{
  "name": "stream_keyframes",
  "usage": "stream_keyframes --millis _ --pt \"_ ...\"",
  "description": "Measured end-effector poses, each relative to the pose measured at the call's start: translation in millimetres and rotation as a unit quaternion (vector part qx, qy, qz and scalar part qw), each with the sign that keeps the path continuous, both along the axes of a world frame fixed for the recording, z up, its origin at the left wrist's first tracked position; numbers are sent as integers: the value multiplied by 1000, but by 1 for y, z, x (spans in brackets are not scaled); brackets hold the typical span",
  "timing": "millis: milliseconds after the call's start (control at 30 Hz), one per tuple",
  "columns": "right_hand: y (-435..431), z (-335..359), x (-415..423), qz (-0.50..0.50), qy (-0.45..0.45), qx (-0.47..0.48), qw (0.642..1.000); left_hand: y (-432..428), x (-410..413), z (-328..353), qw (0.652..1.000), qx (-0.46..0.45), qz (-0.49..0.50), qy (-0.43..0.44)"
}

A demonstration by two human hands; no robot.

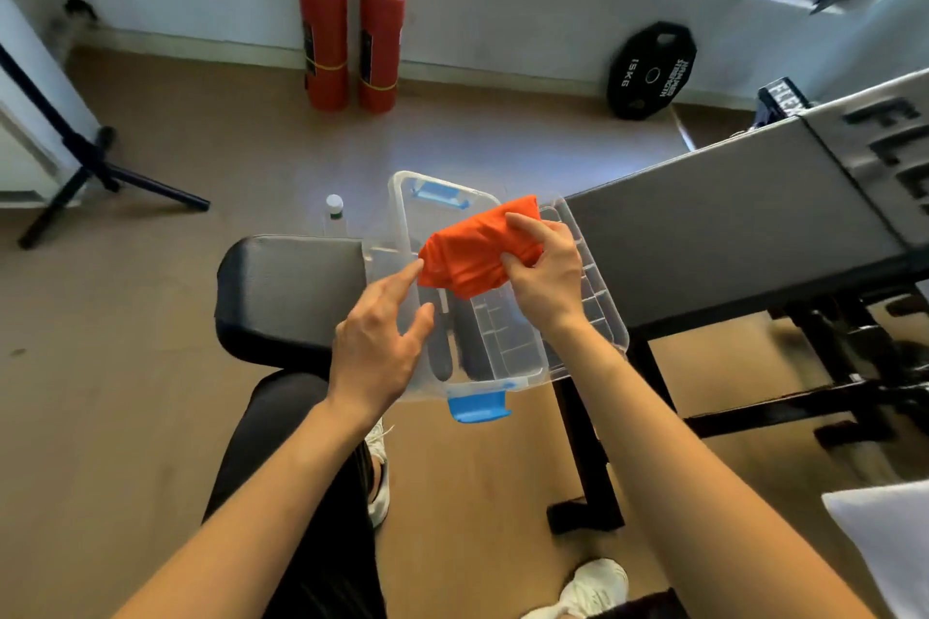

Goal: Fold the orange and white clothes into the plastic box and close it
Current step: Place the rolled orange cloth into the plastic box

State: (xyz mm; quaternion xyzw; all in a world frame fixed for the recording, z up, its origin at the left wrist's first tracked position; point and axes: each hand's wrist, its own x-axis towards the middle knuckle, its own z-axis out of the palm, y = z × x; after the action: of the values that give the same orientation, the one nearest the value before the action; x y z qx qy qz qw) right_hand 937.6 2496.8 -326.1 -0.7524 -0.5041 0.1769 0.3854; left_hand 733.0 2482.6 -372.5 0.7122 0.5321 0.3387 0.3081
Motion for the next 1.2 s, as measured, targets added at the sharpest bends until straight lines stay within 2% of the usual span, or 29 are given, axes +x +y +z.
stream_keyframes --millis 233,333,467,600,800,967,1067,1200 --pt "47 -33 -48 0 62 -42 997 2 -23 -7 998 -22 3 -58" --pt "57 -54 -53 27 61 -108 992 3 -36 -9 994 -43 -7 -96" --pt "65 -74 -54 90 -20 -230 969 6 -43 -9 988 -73 -27 -135" --pt "68 -69 -58 129 -124 -291 940 6 -42 -10 987 -67 -19 -148" --pt "42 -43 -64 134 -225 -278 924 4 -43 -16 982 -81 -13 -170" --pt "21 -39 -74 138 -304 -212 919 4 -35 -16 983 -78 -31 -164" --pt "29 -52 -70 178 -293 -252 905 4 -35 -17 983 -79 -34 -163" --pt "41 -72 -65 214 -219 -339 890 2 -36 -18 983 -81 -39 -161"
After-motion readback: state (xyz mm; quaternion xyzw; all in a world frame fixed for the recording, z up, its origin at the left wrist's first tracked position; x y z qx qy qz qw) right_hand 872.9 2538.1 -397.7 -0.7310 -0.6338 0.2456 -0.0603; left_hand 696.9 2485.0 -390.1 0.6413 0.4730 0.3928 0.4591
